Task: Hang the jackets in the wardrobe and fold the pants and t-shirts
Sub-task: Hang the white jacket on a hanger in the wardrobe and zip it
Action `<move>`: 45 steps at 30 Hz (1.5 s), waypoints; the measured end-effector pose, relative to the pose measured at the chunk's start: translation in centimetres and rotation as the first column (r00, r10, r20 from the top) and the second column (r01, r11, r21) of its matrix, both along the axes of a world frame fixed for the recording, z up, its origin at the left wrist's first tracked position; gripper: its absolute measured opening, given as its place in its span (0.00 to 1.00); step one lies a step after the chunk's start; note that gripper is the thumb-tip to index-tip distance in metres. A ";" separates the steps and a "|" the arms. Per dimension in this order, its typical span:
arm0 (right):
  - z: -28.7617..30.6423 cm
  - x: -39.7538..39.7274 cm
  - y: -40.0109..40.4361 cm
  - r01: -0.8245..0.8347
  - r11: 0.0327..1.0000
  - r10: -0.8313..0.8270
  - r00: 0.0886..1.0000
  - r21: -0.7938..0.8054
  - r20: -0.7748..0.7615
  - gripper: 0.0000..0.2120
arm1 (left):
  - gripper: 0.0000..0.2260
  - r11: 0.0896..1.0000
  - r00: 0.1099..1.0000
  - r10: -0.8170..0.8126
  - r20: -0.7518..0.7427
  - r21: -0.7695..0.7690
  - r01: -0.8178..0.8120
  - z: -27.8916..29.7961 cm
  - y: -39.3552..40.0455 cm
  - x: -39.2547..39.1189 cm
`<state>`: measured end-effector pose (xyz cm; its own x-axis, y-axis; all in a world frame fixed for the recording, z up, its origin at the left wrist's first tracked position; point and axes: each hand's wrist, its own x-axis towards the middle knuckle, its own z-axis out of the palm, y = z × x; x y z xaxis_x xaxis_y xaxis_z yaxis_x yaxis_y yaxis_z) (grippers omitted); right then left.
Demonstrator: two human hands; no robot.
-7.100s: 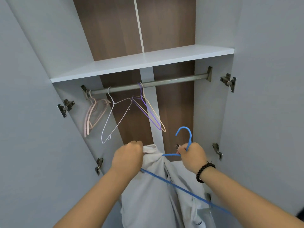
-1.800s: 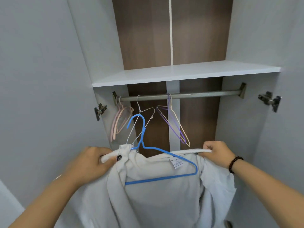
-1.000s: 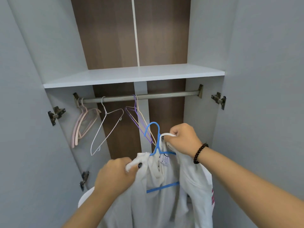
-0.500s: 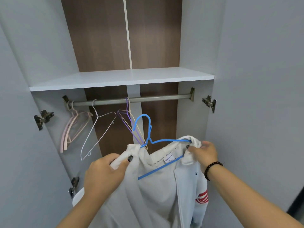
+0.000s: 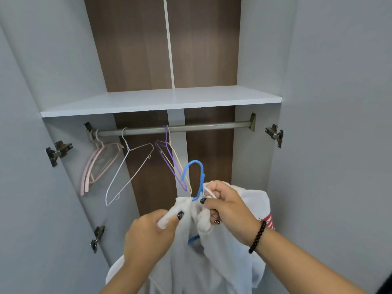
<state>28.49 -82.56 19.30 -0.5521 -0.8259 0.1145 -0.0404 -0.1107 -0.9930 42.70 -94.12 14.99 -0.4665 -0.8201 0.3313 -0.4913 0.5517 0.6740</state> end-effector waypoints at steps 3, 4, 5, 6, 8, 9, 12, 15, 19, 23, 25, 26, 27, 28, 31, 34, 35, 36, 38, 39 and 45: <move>-0.2 -1.4 1.3 0.060 0.996 -0.053 0.994 0.072 -0.097 0.10 | 0.05 0.996 0.989 0.043 -0.142 0.080 -0.032 0.4 -0.1 0.3; -0.5 -2.0 1.7 0.107 0.984 -0.072 0.970 0.142 -0.233 0.11 | 0.07 0.994 0.982 0.056 -0.179 0.099 -0.039 0.6 0.1 0.4; -0.8 -2.6 2.0 0.164 0.967 -0.081 0.923 0.194 -0.375 0.13 | 0.09 0.993 0.975 0.066 -0.210 0.114 -0.043 0.7 0.2 0.5; -0.8 -3.2 2.3 0.218 0.956 -0.094 0.863 0.198 -0.496 0.14 | 0.09 0.991 0.968 0.070 -0.240 0.129 -0.039 0.8 0.3 0.4; -0.3 -4.7 3.2 0.268 0.960 -0.146 0.718 0.077 -0.681 0.16 | 0.08 0.988 0.948 0.071 -0.310 0.155 -0.023 0.9 0.4 0.4; 0.2 -5.5 3.6 0.264 0.964 -0.157 0.609 0.012 -0.777 0.18 | 0.08 0.986 0.935 0.068 -0.349 0.168 -0.009 1.0 0.4 0.3; 1.8 -8.8 4.2 0.245 0.969 -0.124 0.340 -0.039 -0.932 0.29 | 0.08 0.983 0.897 0.036 -0.442 0.179 0.049 1.8 0.5 0.3; 3.3 -11.3 4.2 0.297 0.947 -0.003 0.384 0.121 -0.924 0.32 | 0.06 0.989 0.871 0.023 -0.490 0.136 0.050 2.6 0.6 0.0; 3.3 -11.7 4.0 0.351 0.925 0.047 0.278 0.147 -0.959 0.21 | 0.08 0.993 0.885 -0.023 -0.464 0.090 0.074 2.3 0.9 -1.3; 1.5 -11.0 4.4 0.355 0.929 0.050 0.155 0.103 -0.987 0.28 | 0.12 0.994 0.925 -0.081 -0.371 0.043 0.104 0.5 2.2 -4.4; 1.4 -11.1 4.8 0.363 0.918 0.105 0.168 0.161 -0.980 0.22 | 0.06 0.997 0.941 -0.064 -0.331 0.019 0.075 -0.2 2.4 -5.9; 1.4 -11.2 4.7 0.376 0.909 0.124 0.168 0.180 -0.978 0.19 | 0.06 0.998 0.948 -0.055 -0.314 -0.002 0.057 -0.6 2.2 -6.7; 1.5 -11.2 4.5 0.394 0.900 0.129 0.163 0.185 -0.978 0.17 | 0.07 0.999 0.952 -0.042 -0.304 -0.022 0.038 -0.9 2.0 -7.4; 1.5 -11.2 4.2 0.419 0.889 0.126 0.163 0.184 -0.979 0.16 | 0.09 0.999 0.953 -0.026 -0.301 -0.051 0.011 -1.3 1.5 -8.3; 1.4 -11.0 3.2 0.504 0.835 0.123 0.216 0.219 -0.969 0.15 | 0.13 0.990 0.937 -0.012 -0.349 -0.134 -0.038 -2.1 0.2 -10.6; 0.8 -12.0 2.4 0.582 0.757 0.132 0.309 0.298 -0.942 0.16 | 0.14 0.990 0.925 -0.128 -0.359 -0.106 0.096 -3.7 -1.7 -13.8; 0.7 -12.6 2.3 0.599 0.735 0.131 0.336 0.319 -0.933 0.15 | 0.14 0.989 0.919 -0.147 -0.365 -0.063 0.133 -4.3 -2.1 -15.0; 0.6 -13.0 2.4 0.610 0.716 0.124 0.365 0.338 -0.922 0.15 | 0.15 0.988 0.912 -0.149 -0.381 -0.026 0.150 -4.9 -2.3 -16.2; 0.7 -13.9 2.4 0.642 0.667 0.103 0.424 0.378 -0.900 0.17 | 0.16 0.980 0.894 -0.168 -0.414 0.024 0.196 -5.9 -2.6 -18.6; 0.7 -14.4 2.4 0.661 0.640 0.093 0.440 0.392 -0.893 0.18 | 0.16 0.973 0.877 -0.199 -0.438 0.016 0.229 -6.1 -2.5 -19.7; 0.6 -16.4 2.0 0.760 0.507 0.001 0.472 0.408 -0.881 0.17 | 0.09 0.932 0.838 -0.278 -0.469 0.078 0.353 -7.4 -2.3 -24.8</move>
